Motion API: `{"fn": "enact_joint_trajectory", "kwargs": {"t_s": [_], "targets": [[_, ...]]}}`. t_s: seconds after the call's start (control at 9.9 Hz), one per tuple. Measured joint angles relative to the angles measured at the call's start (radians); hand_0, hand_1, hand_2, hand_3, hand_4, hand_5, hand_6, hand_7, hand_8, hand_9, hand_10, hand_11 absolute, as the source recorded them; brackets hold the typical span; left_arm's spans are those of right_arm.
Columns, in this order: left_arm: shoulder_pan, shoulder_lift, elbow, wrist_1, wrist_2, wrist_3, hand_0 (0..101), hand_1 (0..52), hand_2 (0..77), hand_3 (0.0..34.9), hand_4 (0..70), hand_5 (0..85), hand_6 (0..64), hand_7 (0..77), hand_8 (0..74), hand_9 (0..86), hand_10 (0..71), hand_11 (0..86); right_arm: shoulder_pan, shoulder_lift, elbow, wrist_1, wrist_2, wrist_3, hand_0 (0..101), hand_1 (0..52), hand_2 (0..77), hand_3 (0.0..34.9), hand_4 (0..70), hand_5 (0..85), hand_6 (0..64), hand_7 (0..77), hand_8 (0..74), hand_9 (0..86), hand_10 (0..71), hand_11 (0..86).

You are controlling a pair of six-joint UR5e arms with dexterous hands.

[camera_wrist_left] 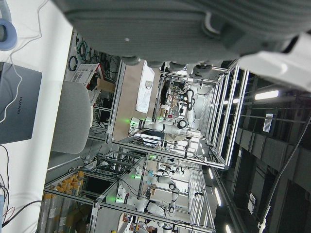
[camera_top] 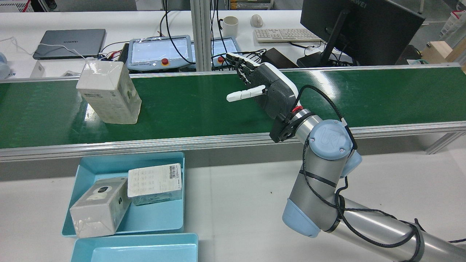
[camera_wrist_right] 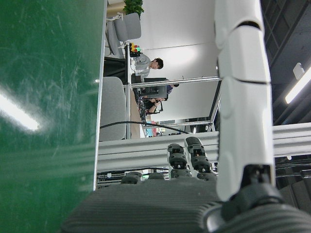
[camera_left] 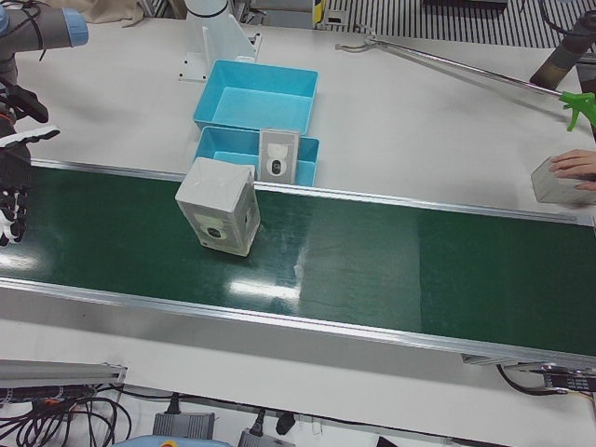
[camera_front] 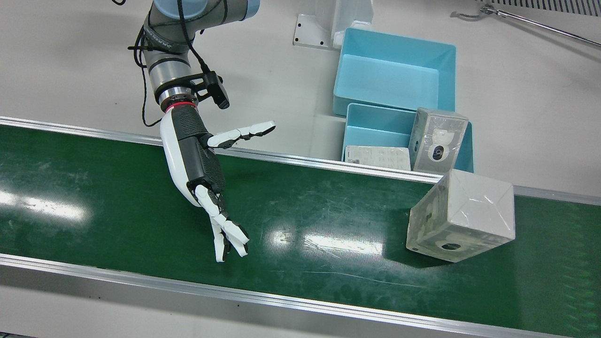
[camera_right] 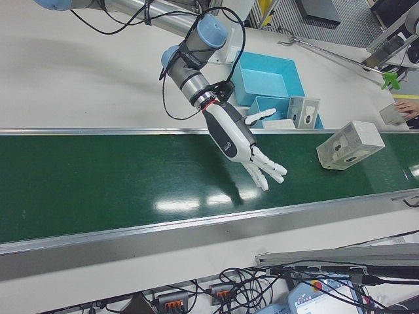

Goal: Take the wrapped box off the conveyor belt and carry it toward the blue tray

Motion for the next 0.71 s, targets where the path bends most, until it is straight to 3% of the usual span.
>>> {"fn": "enact_joint_trajectory", "kwargs": {"t_s": [0.2,0.3,0.71], "targets": [[0.0,0.0,0.0,0.0,0.0,0.0,0,0.0,0.5,0.0,0.0,1.1,0.5,0.5,0.5,0.5,0.5,0.5,-0.005,0.002,-0.008,0.001,0.0,-0.006,49,18.5,8.2,0.0,9.3,10.4,2.7,1.6,0.0,1.1,0.0,1.1],[0.0,0.0,0.0,0.0,0.0,0.0,0,0.0,0.5,0.0,0.0,1.1,0.0,0.5,0.5,0.5,0.5,0.5,-0.006,0.002,-0.01,0.001,0.0,-0.006,49,15.3,7.1,0.0,9.3,10.9,2.7,3.3,0.0,1.1,0.0,1.1],[0.0,0.0,0.0,0.0,0.0,0.0,0,0.0,0.5,0.0,0.0,1.1,0.5,0.5,0.5,0.5,0.5,0.5,-0.006,0.003,-0.011,0.001,0.0,-0.007,49,14.7,5.5,0.0,9.3,10.4,2.7,1.1,0.0,1.1,0.0,1.1]]}}
